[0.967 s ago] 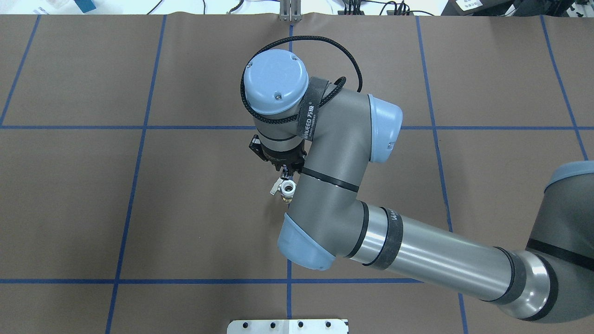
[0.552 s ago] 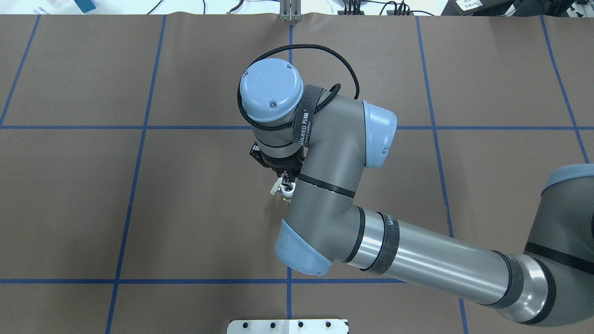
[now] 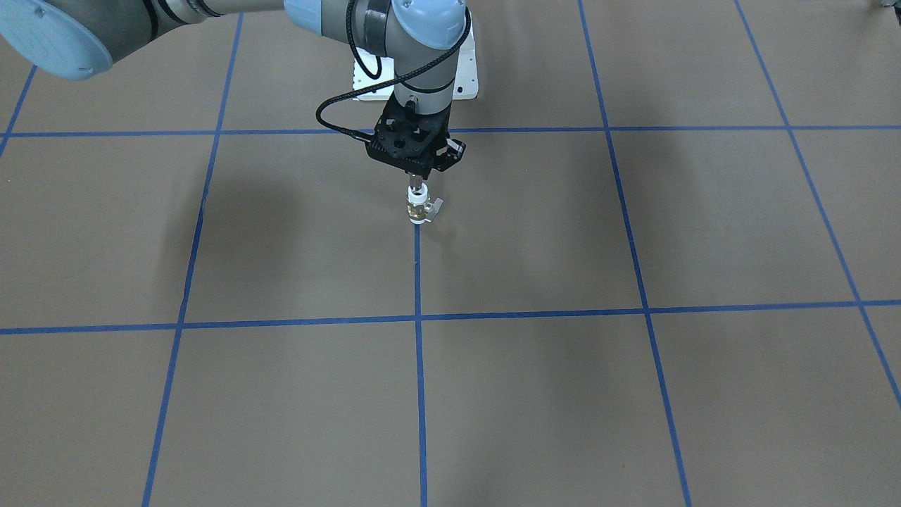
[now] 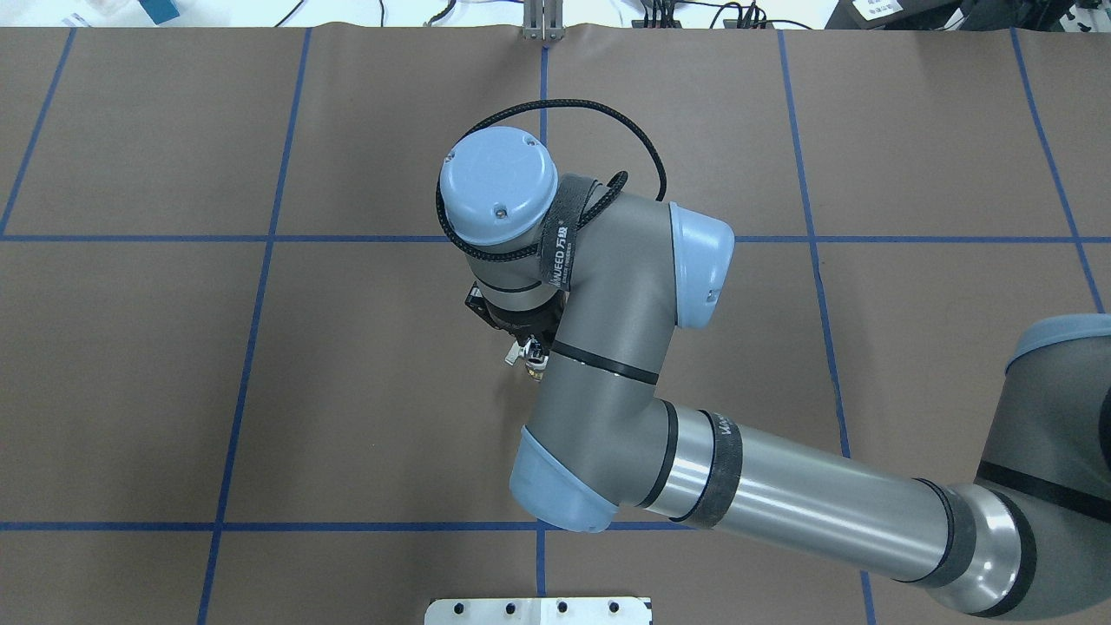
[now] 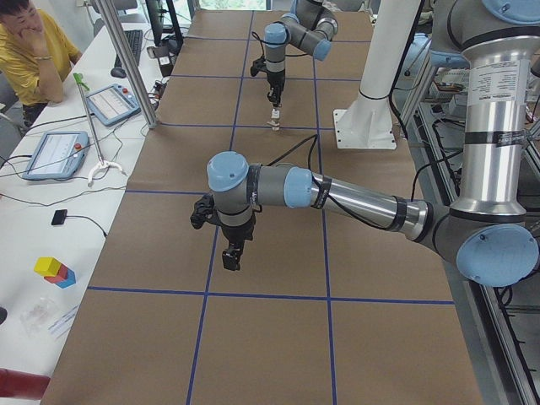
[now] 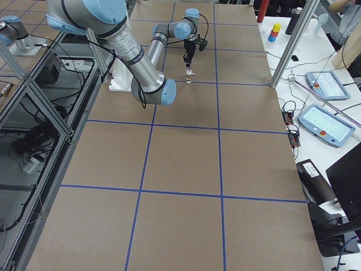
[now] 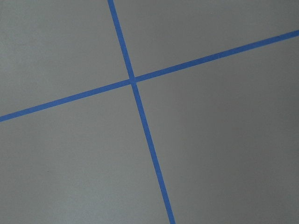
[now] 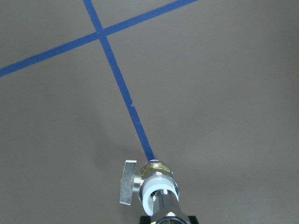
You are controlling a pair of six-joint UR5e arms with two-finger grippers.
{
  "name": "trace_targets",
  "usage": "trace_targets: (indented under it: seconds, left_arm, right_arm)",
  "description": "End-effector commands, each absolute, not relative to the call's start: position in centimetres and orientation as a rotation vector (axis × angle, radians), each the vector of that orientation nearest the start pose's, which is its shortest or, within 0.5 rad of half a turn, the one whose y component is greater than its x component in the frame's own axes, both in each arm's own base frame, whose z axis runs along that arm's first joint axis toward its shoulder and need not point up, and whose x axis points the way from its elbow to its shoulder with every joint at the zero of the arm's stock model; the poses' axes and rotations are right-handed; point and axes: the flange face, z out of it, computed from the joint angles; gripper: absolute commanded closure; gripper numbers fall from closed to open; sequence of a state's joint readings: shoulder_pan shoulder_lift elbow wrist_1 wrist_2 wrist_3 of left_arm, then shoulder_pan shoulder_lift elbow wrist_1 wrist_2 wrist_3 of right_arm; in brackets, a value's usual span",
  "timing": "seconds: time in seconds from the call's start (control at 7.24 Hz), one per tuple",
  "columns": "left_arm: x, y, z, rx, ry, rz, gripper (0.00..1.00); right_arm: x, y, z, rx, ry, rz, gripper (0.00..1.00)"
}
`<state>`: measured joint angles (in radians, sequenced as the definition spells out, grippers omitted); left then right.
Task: Assemble PPR valve and pipe with both arms
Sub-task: 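Lower and press the chrome fitting onto the valve top with the right gripper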
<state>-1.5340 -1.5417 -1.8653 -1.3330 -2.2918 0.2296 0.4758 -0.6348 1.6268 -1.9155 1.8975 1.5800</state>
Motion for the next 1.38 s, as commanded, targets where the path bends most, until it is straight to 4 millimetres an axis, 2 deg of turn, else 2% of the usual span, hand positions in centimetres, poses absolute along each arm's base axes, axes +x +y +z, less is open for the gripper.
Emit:
trace_targets:
  seconds: [0.0,1.24]
  left_arm:
    - [-5.03,-47.0,55.72,0.094,0.717,0.263,0.0]
    - [-5.03,-47.01,55.8,0.093,0.717,0.264,0.0]
  right_arm:
    - [-57.45,-40.28,10.64,-0.163,-0.692,0.352,1.0]
    - [-57.39,-40.13,10.28,-0.155,-0.706,0.334,1.0]
